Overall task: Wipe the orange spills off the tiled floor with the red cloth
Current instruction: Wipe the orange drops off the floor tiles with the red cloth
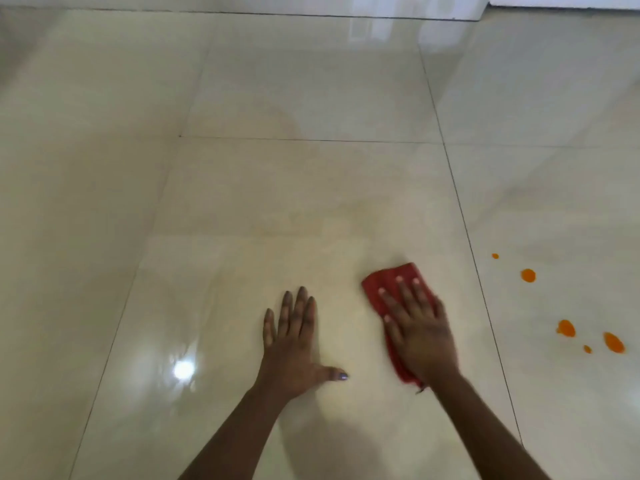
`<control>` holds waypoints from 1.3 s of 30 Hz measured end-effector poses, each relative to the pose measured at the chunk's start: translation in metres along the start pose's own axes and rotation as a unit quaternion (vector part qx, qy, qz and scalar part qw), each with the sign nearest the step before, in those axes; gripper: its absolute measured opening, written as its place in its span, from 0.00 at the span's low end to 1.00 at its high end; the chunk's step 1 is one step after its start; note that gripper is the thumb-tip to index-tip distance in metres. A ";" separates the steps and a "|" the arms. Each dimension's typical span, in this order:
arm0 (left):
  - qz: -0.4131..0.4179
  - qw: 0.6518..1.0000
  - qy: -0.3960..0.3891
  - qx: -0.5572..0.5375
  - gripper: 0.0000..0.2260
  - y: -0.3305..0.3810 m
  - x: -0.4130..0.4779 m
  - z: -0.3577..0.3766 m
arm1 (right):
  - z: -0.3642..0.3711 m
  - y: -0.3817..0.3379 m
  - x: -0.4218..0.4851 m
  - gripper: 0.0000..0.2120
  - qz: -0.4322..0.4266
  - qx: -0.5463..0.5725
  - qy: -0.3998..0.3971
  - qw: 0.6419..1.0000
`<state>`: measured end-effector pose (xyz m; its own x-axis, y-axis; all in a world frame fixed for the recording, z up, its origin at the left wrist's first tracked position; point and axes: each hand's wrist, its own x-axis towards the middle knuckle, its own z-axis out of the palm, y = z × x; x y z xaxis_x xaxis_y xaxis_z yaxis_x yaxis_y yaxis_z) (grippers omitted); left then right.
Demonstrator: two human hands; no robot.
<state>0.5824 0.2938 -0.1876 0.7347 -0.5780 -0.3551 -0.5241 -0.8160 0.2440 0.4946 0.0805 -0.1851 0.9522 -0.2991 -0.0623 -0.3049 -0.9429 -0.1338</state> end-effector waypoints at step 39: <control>0.182 0.973 -0.131 0.051 0.56 0.117 -0.026 0.028 | -0.006 0.100 -0.166 0.24 0.247 0.004 -0.021 0.969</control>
<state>0.4899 0.2140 -0.1747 0.3644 -0.7962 -0.4831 -0.7788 -0.5449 0.3107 0.3064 0.0346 -0.1824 0.6882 -0.7075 -0.1608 -0.7238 -0.6849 -0.0846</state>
